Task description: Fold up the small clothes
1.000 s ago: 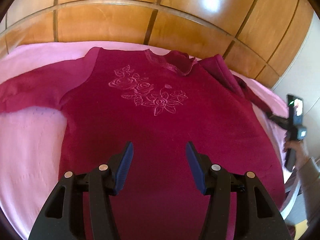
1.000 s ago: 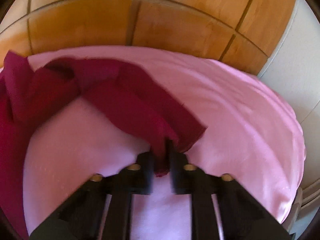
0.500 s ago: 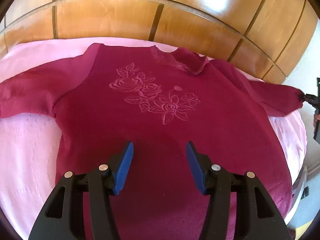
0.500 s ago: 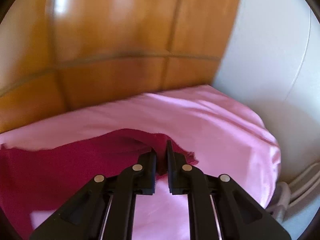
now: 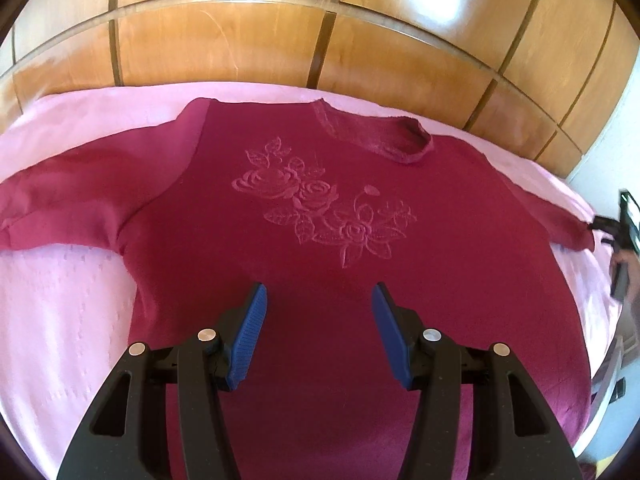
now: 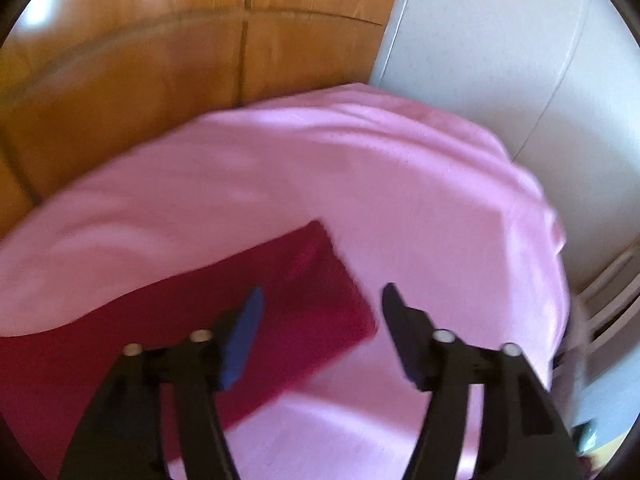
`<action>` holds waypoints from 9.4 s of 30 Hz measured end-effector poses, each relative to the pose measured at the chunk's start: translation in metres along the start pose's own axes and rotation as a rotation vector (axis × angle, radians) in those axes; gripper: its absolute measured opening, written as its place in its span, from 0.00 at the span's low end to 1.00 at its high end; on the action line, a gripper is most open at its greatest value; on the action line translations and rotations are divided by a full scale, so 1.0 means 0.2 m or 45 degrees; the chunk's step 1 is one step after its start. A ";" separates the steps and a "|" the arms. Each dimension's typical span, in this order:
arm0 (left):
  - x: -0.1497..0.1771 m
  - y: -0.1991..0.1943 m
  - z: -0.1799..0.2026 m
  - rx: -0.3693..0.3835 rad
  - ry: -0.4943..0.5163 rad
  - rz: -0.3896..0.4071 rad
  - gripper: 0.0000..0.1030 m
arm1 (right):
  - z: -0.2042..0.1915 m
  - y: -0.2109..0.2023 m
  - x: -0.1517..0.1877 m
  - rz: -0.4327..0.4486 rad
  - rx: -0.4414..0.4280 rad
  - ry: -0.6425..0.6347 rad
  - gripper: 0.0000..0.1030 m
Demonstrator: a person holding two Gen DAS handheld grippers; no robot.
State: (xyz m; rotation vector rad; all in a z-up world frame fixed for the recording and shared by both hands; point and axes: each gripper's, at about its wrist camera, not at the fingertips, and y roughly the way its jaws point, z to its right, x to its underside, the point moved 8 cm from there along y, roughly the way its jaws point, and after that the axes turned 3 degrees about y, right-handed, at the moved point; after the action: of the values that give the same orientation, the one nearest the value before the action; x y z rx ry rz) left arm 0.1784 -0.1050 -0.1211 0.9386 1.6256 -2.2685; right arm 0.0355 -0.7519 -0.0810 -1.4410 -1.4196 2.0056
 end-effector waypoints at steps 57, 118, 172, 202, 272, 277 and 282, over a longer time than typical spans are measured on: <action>0.51 -0.54 -0.32 -0.199 -0.011 0.066 0.51 | -0.55 -0.95 1.43 -0.432 -0.894 -0.625 0.52; -0.16 -0.03 -0.14 0.352 -0.363 0.024 0.68 | -1.69 -1.01 1.38 -0.217 -1.113 -0.806 0.81; -0.29 0.23 -0.36 -0.259 -0.099 0.085 0.04 | -1.66 -0.51 0.98 -0.036 -0.567 -0.703 0.98; -0.33 0.38 -0.20 0.126 -0.259 0.124 0.26 | -1.70 -0.50 1.01 0.060 -0.487 -0.742 0.98; -0.24 -0.17 -0.55 0.024 -0.393 0.284 0.40 | -1.75 -0.63 0.97 0.064 -0.551 -0.717 0.82; -0.11 -0.19 -0.62 -0.098 -0.433 0.265 0.40 | -2.05 -1.01 1.16 -0.078 -1.002 -0.741 0.79; -0.04 -0.15 -0.63 -0.146 -0.462 0.244 0.40 | -2.46 -1.27 1.53 -0.287 -1.261 -0.909 0.76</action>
State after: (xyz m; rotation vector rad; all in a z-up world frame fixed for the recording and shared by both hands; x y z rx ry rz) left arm 0.2172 0.0193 -0.1170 0.5849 1.4239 -2.0475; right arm 0.2355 -0.1531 -0.0457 -0.6891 -2.9993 1.7780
